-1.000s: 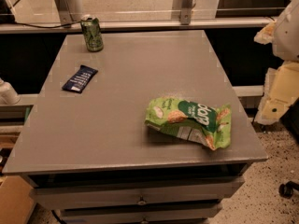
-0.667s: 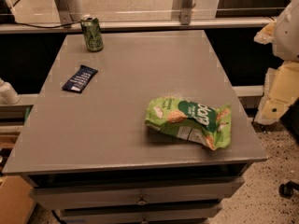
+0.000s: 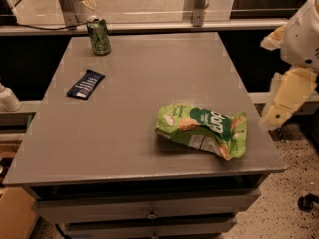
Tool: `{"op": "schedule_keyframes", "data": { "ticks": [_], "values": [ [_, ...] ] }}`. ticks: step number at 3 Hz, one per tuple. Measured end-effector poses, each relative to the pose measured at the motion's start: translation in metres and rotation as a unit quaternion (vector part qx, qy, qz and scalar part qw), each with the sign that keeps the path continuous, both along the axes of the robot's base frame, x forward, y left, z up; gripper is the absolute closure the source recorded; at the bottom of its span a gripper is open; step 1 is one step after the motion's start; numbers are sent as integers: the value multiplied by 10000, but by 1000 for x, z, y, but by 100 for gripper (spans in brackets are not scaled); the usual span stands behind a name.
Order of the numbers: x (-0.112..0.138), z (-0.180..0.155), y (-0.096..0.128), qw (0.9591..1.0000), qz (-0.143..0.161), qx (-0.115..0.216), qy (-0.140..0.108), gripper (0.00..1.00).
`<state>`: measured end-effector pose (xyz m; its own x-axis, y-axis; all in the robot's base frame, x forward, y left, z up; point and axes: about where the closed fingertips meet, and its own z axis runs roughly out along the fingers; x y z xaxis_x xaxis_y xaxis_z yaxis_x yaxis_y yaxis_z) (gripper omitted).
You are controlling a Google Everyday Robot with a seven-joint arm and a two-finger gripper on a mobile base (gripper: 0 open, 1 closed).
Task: Move green rice chip bag near rxbar blueberry
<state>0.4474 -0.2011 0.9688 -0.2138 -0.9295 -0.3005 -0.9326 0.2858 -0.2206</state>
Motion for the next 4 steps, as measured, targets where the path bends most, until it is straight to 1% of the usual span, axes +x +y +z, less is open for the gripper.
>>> {"op": "schedule_keyframes", "data": {
  "ticks": [1,2,3,4],
  "values": [
    [9,-20,24,9985,-22,524,186,0],
    [11,-40,50,9959,-30,800,426,0],
    [5,-63,69,9946,-7,870,575,0],
    [2,-90,76,9940,-27,890,643,0]
  ]
}}
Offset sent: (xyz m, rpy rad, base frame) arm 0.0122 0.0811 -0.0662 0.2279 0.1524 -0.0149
